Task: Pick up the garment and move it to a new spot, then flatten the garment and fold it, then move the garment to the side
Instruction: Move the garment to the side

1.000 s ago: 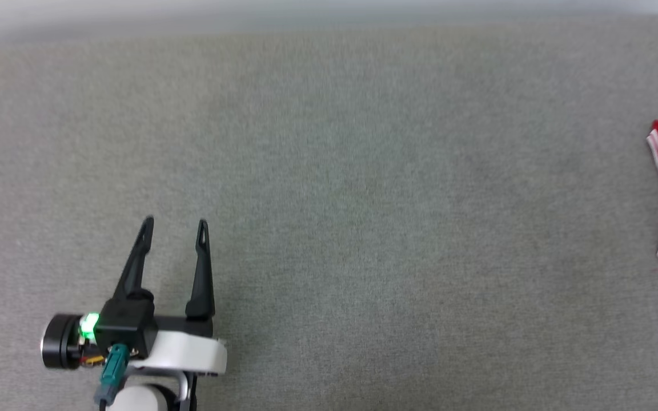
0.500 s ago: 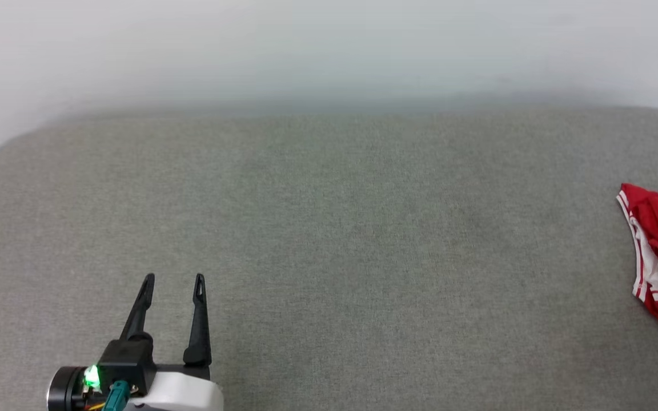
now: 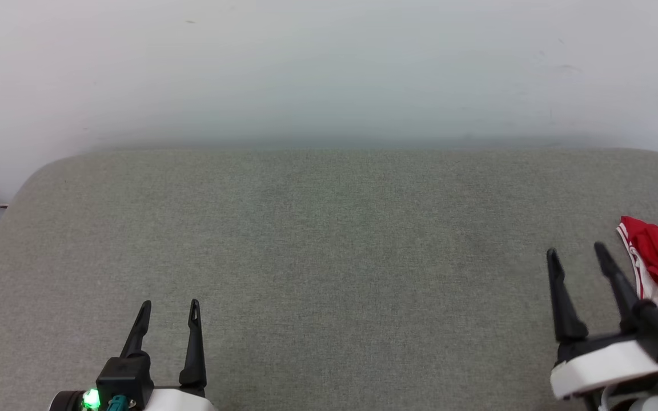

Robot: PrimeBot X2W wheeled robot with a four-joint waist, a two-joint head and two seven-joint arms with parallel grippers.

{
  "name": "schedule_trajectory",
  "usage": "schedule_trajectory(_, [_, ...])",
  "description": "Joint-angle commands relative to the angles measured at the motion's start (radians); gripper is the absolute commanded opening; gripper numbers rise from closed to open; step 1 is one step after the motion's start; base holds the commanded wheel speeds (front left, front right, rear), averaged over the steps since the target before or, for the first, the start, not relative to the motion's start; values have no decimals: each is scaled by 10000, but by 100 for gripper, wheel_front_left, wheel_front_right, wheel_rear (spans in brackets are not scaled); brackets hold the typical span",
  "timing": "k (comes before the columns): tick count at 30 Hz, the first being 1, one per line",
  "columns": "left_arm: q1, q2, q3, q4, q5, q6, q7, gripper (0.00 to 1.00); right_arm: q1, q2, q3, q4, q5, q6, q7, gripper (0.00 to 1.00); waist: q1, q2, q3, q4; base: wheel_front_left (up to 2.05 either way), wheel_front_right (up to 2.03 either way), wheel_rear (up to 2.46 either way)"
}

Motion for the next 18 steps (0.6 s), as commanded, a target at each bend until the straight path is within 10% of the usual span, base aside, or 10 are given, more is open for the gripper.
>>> schedule_trajectory(1, [93, 7, 24, 46, -49, -5, -22, 100, 265, 139, 54, 122, 106, -12, -104, 100, 2, 0, -30, 9, 0, 0, 0])
schedule_trajectory(18, [283, -90, 134, 55, -269, -405, -22, 100, 1684, 660, -136, -105, 94, -11, -509, 100, 2, 0, -54, -85, 0, 0, 0])
